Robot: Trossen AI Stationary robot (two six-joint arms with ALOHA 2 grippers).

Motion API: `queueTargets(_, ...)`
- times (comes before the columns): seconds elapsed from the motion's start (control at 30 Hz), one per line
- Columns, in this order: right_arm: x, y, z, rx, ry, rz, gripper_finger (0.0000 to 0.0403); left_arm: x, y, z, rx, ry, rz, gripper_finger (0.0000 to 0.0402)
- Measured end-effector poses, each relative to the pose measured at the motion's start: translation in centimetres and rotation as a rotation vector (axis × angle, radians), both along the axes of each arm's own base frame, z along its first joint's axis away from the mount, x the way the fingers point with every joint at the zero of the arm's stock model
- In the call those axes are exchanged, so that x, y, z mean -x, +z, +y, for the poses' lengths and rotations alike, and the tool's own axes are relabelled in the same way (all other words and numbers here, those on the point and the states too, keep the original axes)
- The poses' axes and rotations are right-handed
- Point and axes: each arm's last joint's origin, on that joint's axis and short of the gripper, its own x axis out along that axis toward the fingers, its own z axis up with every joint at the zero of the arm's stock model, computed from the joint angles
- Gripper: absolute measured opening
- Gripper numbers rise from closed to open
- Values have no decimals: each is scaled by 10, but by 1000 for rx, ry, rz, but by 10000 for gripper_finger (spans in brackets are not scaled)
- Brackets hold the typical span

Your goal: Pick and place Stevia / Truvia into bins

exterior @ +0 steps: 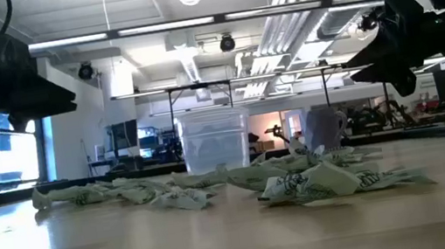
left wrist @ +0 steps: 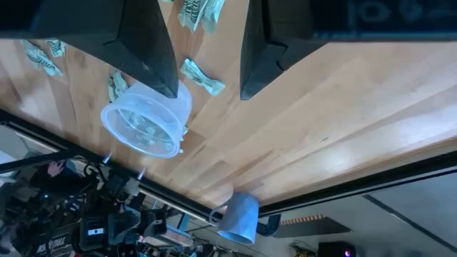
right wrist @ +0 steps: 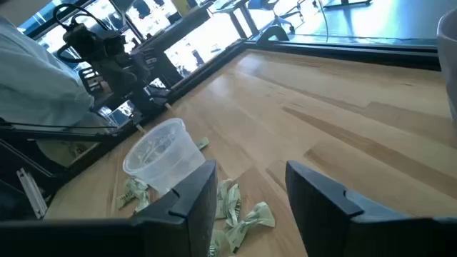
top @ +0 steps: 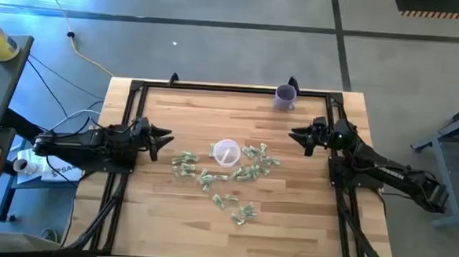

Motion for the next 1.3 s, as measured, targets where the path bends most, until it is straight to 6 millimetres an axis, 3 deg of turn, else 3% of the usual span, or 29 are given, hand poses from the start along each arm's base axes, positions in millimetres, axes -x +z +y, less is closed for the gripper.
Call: queueTargets(1.3,0,0,0,0,0,0,161,0,0,0,0,0,1,184)
